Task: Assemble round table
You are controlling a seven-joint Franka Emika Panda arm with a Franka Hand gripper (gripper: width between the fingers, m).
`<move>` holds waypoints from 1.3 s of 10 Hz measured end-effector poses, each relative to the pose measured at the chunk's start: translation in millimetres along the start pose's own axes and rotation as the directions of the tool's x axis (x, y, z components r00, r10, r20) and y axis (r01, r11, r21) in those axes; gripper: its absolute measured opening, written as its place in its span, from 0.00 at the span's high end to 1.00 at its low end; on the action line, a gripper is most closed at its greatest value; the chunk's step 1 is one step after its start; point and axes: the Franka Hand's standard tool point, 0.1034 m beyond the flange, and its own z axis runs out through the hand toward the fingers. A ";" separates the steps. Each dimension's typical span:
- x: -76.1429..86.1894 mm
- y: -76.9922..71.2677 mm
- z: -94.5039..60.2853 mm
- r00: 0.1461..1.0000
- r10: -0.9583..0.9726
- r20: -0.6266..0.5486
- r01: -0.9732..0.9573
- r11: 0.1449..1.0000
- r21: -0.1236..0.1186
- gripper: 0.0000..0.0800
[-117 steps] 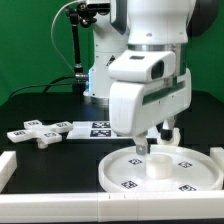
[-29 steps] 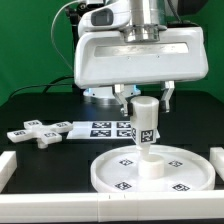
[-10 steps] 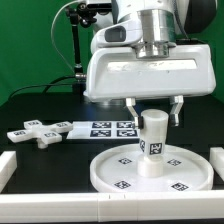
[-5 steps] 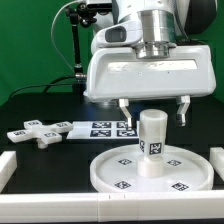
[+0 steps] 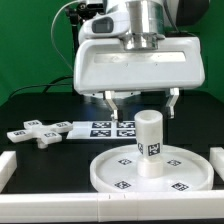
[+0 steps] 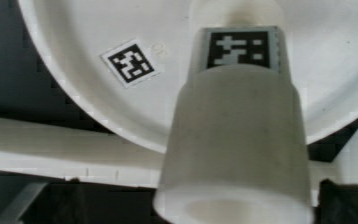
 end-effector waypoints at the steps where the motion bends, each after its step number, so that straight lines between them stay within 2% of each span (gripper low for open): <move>1: -0.4 -0.5 1.1 1.000 0.000 -0.001 0.000 1.000 -0.001 0.19; 4: -5.6 -6.7 4.9 0.998 0.001 0.056 -0.002 1.000 0.027 0.19; 6: -12.3 -14.1 11.3 0.983 0.004 0.184 -0.019 0.996 0.084 0.19; 10: -13.7 -16.8 5.9 0.902 -0.033 0.430 -0.051 0.982 0.182 0.19; 13: -12.3 -16.3 8.4 0.904 -0.031 0.425 -0.051 0.982 0.180 0.19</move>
Offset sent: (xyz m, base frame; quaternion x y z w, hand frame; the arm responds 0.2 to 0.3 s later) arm 0.0000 0.0000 0.0000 0.0000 -0.0650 0.0000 0.9979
